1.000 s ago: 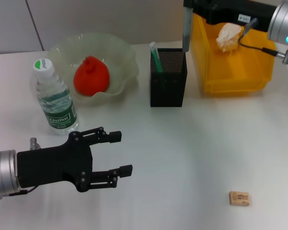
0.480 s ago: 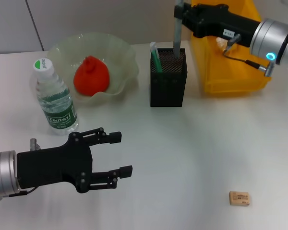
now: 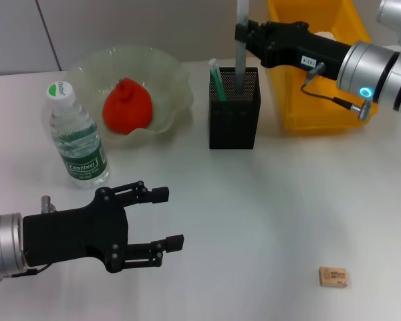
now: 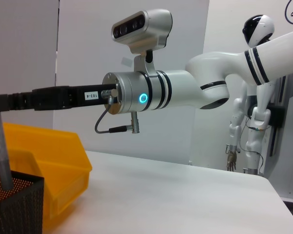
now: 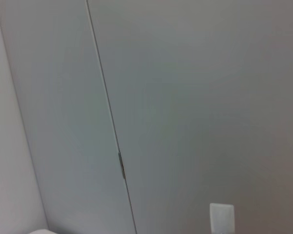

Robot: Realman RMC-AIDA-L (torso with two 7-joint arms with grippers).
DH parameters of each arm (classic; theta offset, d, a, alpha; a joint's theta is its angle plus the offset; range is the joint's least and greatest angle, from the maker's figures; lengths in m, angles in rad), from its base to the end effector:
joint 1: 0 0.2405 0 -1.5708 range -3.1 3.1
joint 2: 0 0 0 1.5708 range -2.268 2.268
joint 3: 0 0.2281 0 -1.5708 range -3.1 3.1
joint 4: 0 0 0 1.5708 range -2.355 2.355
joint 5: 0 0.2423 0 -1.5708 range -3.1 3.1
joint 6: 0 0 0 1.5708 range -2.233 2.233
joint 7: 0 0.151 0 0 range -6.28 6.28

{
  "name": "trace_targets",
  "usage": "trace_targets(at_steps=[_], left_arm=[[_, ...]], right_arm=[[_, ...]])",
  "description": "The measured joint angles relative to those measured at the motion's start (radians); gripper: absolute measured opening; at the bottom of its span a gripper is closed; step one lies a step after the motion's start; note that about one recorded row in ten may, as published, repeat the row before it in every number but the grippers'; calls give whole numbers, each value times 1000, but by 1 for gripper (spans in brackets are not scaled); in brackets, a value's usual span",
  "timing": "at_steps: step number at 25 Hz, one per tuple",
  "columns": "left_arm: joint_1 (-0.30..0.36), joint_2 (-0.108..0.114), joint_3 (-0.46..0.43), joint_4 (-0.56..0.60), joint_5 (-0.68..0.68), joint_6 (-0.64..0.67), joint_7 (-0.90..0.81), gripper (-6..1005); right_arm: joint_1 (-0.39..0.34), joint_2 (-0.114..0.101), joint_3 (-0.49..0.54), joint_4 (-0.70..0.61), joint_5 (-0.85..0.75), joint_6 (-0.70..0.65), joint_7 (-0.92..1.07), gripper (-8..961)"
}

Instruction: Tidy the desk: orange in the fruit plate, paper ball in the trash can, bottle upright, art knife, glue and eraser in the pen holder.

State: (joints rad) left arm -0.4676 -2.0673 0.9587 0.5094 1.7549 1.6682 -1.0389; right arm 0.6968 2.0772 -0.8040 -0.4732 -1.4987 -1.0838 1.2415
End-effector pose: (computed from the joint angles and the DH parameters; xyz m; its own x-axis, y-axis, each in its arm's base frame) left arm -0.2450 0.2986 -0.0316 0.8024 0.1249 0.5835 0.1917 -0.9800 -0.0539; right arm 0.2111 0.4390 0.0048 0.6683 -0.1913 -0.7189 -0.6114 -0.6918 -0.3842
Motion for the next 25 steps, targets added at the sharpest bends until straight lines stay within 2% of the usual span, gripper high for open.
trace_targets(at_steps=[21,25], left_arm=[[1,1,-2,1,0,1,2,798],[1,1,-3,2,0,2,2,798]], right_arm=[[5,3,1,22,0,23,-32,137],[6,3,-2,22,0,24,-40,176]])
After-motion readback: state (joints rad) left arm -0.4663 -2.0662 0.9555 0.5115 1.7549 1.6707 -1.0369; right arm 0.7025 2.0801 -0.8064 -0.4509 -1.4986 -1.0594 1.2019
